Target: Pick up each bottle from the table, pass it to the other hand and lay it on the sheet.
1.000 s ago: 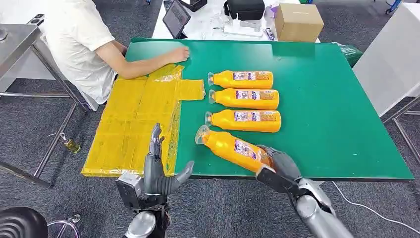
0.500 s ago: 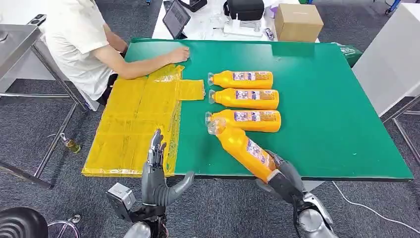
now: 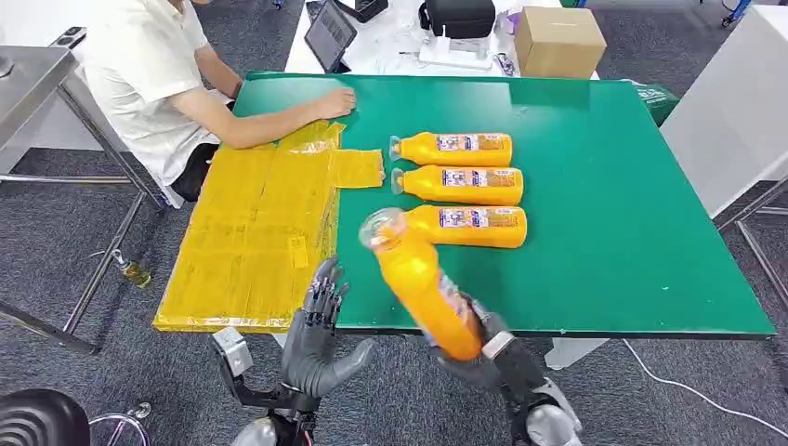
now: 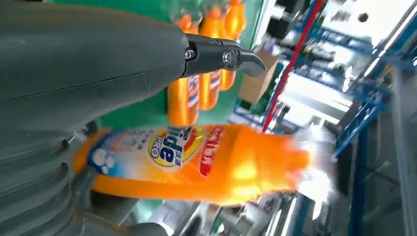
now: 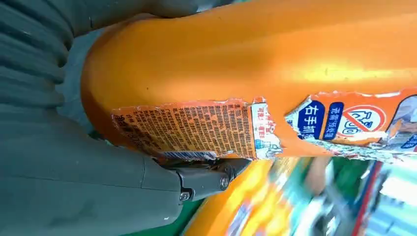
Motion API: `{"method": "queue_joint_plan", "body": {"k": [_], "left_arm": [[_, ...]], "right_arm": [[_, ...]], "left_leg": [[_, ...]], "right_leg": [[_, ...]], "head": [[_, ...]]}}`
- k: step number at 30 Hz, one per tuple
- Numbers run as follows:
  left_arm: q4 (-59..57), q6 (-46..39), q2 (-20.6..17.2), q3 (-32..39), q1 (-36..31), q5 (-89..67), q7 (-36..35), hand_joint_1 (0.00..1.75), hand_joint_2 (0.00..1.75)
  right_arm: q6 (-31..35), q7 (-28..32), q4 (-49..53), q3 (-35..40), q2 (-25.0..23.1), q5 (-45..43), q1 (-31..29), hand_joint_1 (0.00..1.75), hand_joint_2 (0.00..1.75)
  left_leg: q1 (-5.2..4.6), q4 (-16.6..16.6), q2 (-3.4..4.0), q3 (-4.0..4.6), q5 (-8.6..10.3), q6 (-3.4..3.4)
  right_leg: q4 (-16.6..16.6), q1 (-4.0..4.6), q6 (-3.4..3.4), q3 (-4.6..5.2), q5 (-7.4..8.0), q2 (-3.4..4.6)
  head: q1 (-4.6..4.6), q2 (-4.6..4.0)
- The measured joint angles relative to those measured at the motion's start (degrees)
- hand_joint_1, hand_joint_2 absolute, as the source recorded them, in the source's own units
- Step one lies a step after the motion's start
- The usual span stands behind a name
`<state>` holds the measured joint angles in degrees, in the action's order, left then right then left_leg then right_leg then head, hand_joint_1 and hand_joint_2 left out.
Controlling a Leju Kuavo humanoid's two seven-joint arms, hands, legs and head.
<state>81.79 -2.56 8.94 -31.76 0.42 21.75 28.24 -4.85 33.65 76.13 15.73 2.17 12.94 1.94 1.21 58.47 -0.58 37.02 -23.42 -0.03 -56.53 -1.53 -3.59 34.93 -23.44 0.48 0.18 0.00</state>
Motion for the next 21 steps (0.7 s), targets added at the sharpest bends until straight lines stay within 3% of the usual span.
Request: {"method": "queue_joint_plan", "body": {"k": [4, 6, 7, 10, 13, 14, 15, 16, 17, 18, 21], "left_arm": [[-2.08, 4.53, 0.39, 0.07, -1.67, 4.18, 0.31, 0.0, 1.75], [-2.77, 6.7, 0.72, 0.0, -2.73, 5.14, 0.35, 0.0, 1.75], [-3.06, 7.46, 0.83, -0.09, -3.16, 5.29, 0.22, 0.0, 1.75], [-3.93, 10.25, 0.85, -0.66, -4.02, 5.64, 0.15, 0.0, 1.75], [-4.61, 11.17, 0.85, -1.03, -4.58, 4.57, 0.33, 0.0, 1.75], [-4.85, 11.17, 0.85, -1.2, -4.78, 4.39, 0.24, 0.0, 1.75], [-5.09, 11.17, 0.85, -1.42, -4.82, 4.26, 0.26, 0.0, 1.75], [-5.29, 11.15, 0.85, -1.44, -4.88, 4.22, 0.26, 0.0, 1.75], [-5.5, 11.11, 0.85, -1.44, -4.96, 4.0, 0.24, 0.0, 1.75], [-5.68, 11.09, 0.85, -1.44, -5.02, 3.85, 0.2, 0.0, 1.75], [-6.01, 11.15, 0.79, -1.46, -5.03, 2.6, 0.26, 0.0, 1.75]], "right_arm": [[-4.16, 5.13, -0.04, 4.69, -0.42, 0.31, -0.5, 1.4, 1.75], [-4.86, 5.91, -0.02, 7.14, -0.42, 0.55, -0.73, 1.45, 1.75], [-4.92, 5.97, -0.02, 7.97, -0.39, 0.48, -0.86, 1.38, 1.75], [-3.92, 6.0, -0.07, 9.78, -0.11, 0.61, -1.47, 1.43, 1.75], [-1.71, 6.04, -0.7, 11.52, 0.22, 2.6, -2.63, 1.38, 1.75], [-1.51, 6.04, -0.92, 12.08, 0.31, 2.97, -3.05, 1.24, 1.75], [-1.19, 6.04, -1.14, 12.55, 0.37, 3.15, -3.28, 0.87, 1.75], [-1.18, 6.04, -1.33, 12.81, 0.43, 3.3, -3.5, 0.68, 1.75], [-1.27, 6.04, -1.57, 12.99, 0.5, 3.47, -3.72, 0.79, 1.75], [-1.27, 6.04, -1.81, 13.25, 0.59, 3.56, -3.96, 1.38, 1.75], [-0.68, 5.95, -2.8, 13.67, 0.57, 4.57, -4.57, 1.38, 1.75]], "left_leg": [[0.0, 0.0, 0.0, 0.0, 0.02, 0.0], [-0.01, 0.0, -0.01, 0.0, 0.01, 0.0], [-0.01, 0.0, -0.01, 0.0, 0.01, 0.01], [-0.01, 0.0, 0.01, 0.0, 0.0, 0.0], [0.0, 0.0, 0.01, 0.0, 0.0, 0.0], [0.0, 0.0, 0.01, 0.0, 0.01, 0.0], [0.0, 0.0, 0.01, 0.0, 0.01, 0.0], [0.0, 0.0, 0.01, 0.0, 0.01, 0.0], [0.0, 0.0, 0.01, 0.0, 0.01, 0.0], [0.0, 0.0, 0.01, 0.0, 0.01, 0.0], [0.0, 0.0, 0.01, 0.0, 0.01, 0.0]], "right_leg": [[-0.01, 0.0, 0.0, -0.01, 0.01, 0.0], [-0.01, -0.01, -0.01, -0.01, 0.01, 0.0], [-0.01, -0.01, -0.01, -0.01, 0.01, 0.0], [-0.01, -0.01, 0.0, 0.0, 0.01, 0.0], [-0.01, -0.01, 0.0, 0.0, 0.01, 0.0], [-0.01, 0.0, 0.0, 0.0, 0.01, 0.0], [-0.01, 0.0, 0.0, 0.0, 0.01, 0.0], [-0.01, 0.0, 0.0, 0.0, 0.01, 0.0], [-0.01, 0.0, 0.0, 0.0, 0.01, 0.0], [-0.01, 0.0, 0.0, 0.0, 0.01, 0.0], [-0.01, 0.0, 0.0, 0.0, 0.01, 0.0]], "head": [[0.02, 0.0], [0.0, 0.0], [0.02, 0.0], [0.02, 0.0], [0.0, 0.0], [0.02, 0.0], [-0.02, 0.0], [0.0, 0.0], [0.0, 0.0], [0.02, 0.0], [0.0, 0.0]]}}
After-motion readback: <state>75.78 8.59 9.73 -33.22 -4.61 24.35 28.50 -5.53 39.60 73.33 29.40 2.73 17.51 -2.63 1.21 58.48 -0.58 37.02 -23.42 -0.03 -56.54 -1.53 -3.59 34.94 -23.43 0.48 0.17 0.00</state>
